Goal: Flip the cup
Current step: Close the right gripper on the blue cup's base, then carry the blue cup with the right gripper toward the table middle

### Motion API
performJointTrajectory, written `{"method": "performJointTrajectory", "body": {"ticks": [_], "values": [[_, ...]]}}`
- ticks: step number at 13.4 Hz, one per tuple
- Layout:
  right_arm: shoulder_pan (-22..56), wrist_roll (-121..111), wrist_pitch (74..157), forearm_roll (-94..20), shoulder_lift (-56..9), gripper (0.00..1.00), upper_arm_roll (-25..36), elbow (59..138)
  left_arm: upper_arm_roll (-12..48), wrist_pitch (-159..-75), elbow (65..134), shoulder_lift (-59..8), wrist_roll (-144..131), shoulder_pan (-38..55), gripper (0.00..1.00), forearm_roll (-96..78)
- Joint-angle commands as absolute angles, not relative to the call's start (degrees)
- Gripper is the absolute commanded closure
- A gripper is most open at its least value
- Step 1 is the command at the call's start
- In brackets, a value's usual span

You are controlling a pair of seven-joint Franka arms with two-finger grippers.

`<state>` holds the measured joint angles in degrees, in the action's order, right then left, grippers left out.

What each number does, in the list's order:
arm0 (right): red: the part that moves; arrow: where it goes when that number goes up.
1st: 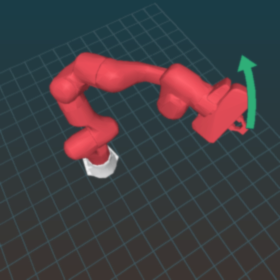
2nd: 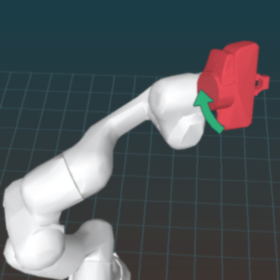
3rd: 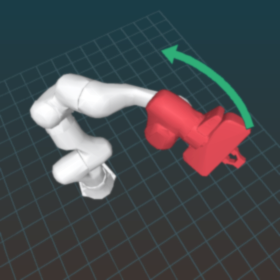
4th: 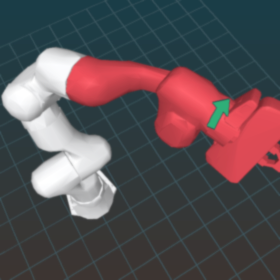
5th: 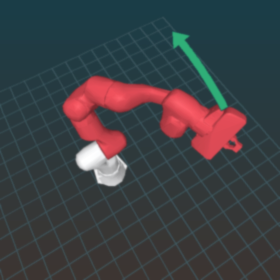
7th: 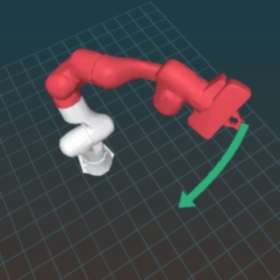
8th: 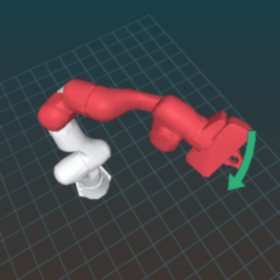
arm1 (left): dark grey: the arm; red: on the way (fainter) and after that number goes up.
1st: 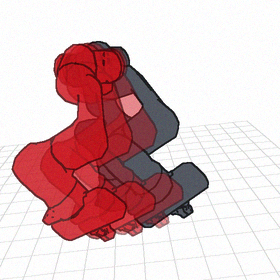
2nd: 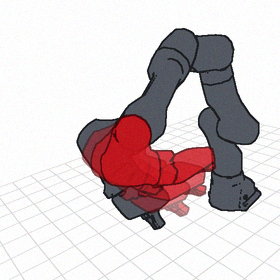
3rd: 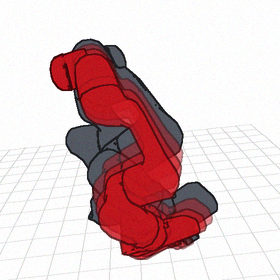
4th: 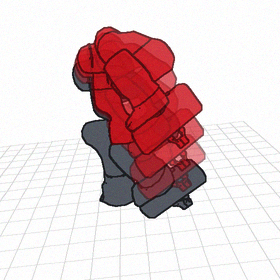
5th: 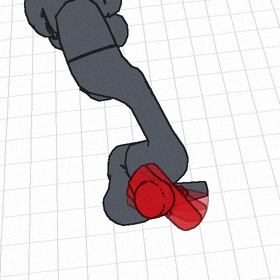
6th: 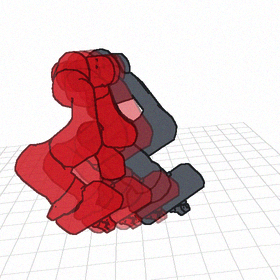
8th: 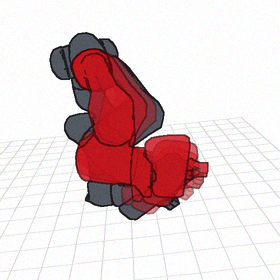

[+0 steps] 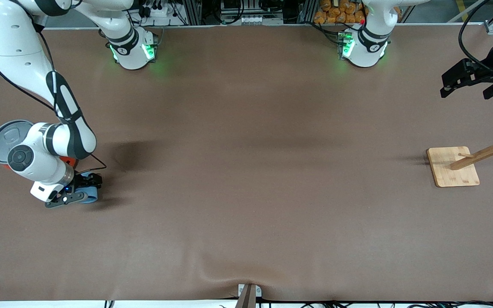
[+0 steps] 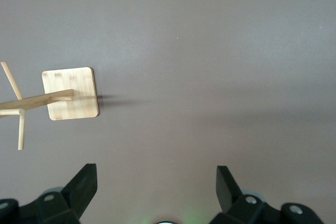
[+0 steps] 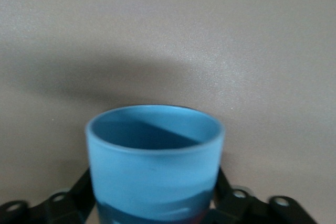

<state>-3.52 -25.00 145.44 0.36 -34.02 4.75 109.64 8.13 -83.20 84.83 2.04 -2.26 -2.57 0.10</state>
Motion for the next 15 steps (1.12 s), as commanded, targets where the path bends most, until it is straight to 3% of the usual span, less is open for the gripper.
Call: {"method": "performJointTrajectory", "body": {"ticks": [1, 6, 11, 13, 15], "values": [[-5.01, -29.87, 143.36, 0.88, -34.02, 0.27, 3.78, 107.85, 8.44, -82.53, 84.11, 1.58, -1.85, -2.63, 0.0, 0.79], [-4.83, -45.05, 133.6, 0.53, -33.31, 0.22, 2.47, 98.72, 8.0, -82.62, 84.02, 1.67, -1.41, -2.99, 0.0, 1.05], [-3.96, -55.01, 132.89, 0.26, -33.13, 0.22, -7.71, 95.54, 7.91, -82.62, 84.02, 1.67, -1.32, -3.08, 0.0, 1.06], [-1.33, -57.56, 132.98, 0.61, -33.4, 0.22, -12.29, 95.54, 7.82, -82.53, 83.41, 1.58, -1.32, -3.16, 0.0, 0.97], [5.58, -57.57, 133.85, 0.7, -34.01, 0.22, -13.1, 95.54, 7.91, -82.62, 82.79, 1.58, -1.32, -3.16, 0.0, 1.05]]}}
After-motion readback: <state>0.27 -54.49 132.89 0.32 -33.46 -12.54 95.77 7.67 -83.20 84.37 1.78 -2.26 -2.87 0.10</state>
